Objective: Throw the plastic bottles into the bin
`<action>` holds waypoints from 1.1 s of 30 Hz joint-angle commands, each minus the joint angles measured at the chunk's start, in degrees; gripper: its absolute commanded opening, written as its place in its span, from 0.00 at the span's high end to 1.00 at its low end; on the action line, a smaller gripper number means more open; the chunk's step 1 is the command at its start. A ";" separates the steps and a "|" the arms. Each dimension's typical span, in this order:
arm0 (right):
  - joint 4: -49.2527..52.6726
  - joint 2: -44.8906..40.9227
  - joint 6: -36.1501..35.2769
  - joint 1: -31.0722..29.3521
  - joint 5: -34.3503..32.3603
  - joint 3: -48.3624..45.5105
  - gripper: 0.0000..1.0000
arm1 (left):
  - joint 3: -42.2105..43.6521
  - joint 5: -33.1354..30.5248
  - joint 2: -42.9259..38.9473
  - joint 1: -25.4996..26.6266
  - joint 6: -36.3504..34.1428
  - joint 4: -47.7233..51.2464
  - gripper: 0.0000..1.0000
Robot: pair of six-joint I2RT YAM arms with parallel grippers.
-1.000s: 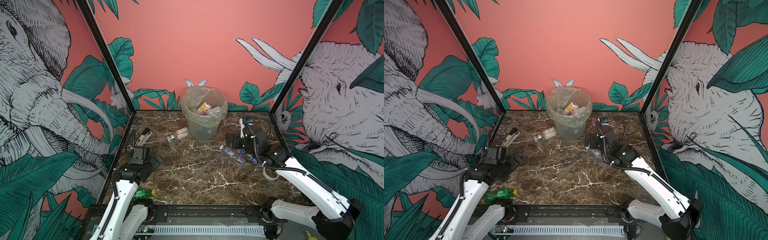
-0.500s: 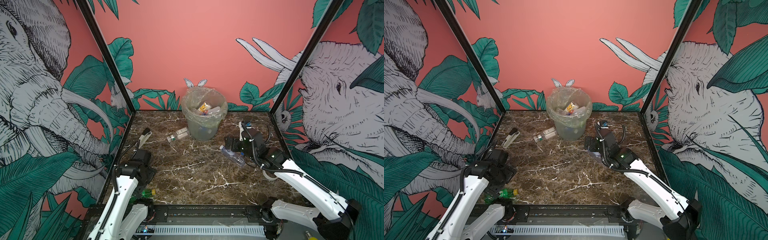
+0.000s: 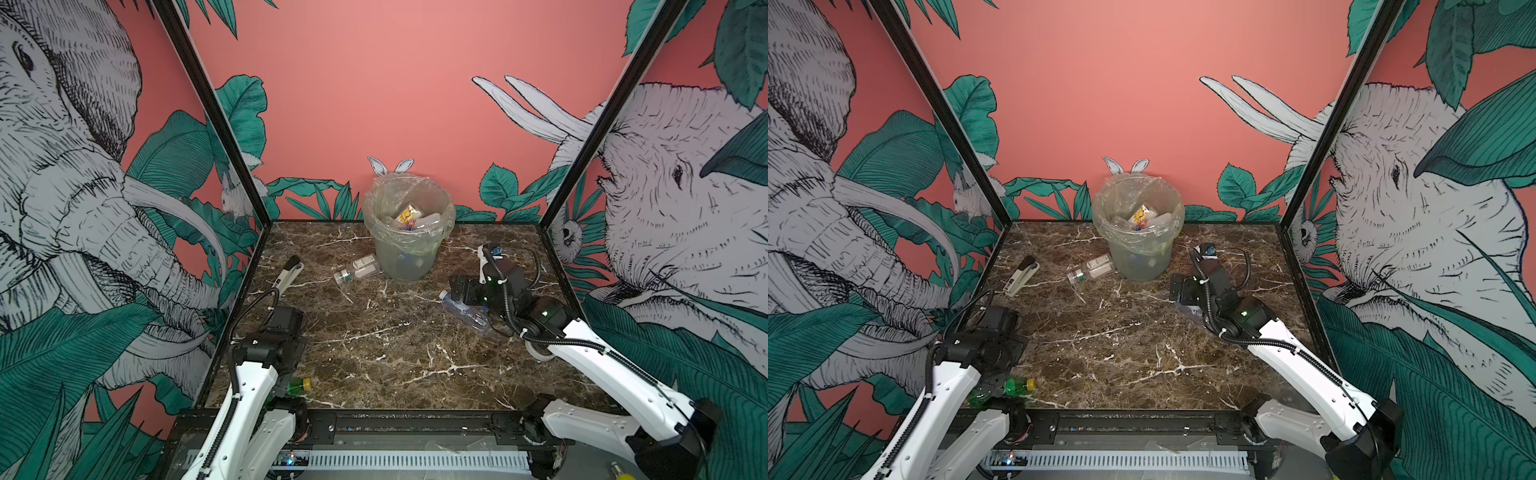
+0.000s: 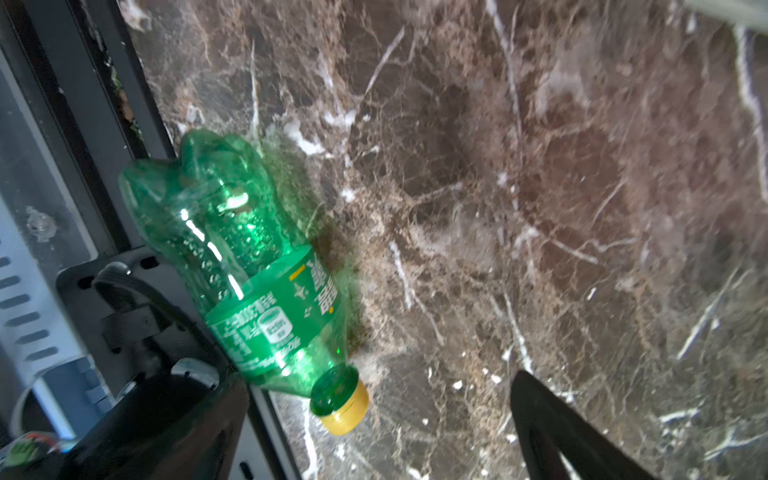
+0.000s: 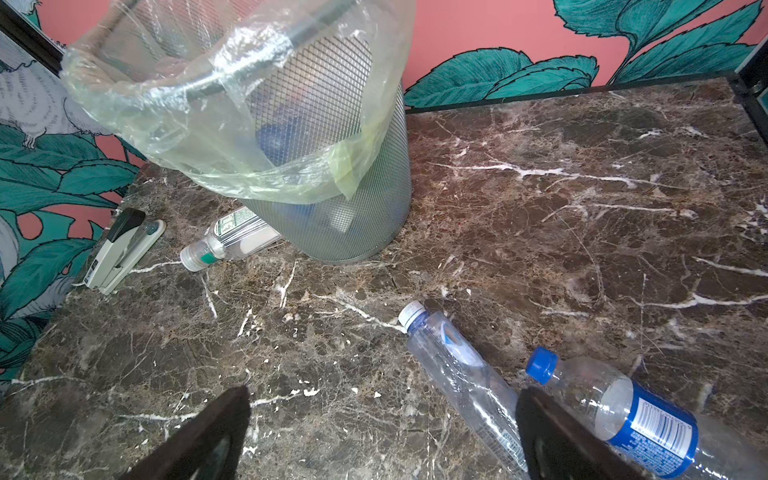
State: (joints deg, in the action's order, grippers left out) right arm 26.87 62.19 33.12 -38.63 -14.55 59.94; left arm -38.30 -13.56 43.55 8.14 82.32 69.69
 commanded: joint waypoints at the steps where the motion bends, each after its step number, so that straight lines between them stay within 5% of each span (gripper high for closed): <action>1: -1.82 -0.01 1.13 0.31 0.75 -0.70 0.01 | 7.44 6.33 -0.13 -0.31 9.75 8.62 0.02; 11: -1.68 0.12 2.35 0.53 1.16 0.43 0.01 | 0.50 3.65 9.48 -0.32 10.98 10.50 0.02; 19: -5.99 0.65 3.24 0.49 2.76 -1.15 0.01 | -5.08 4.99 26.74 -0.55 4.52 15.54 0.03; 28: -8.75 0.25 2.04 1.01 3.69 -2.45 0.01 | 1.97 0.85 23.20 -0.54 11.06 10.15 0.09; 33: -9.54 -0.40 1.64 1.28 4.40 -3.31 0.01 | 1.85 -1.71 29.57 -0.51 9.88 7.80 0.09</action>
State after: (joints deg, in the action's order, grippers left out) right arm 19.99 62.61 35.38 -37.65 -10.83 57.52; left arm -39.62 -16.51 70.02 7.92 89.19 72.64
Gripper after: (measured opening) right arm 0.994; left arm 0.909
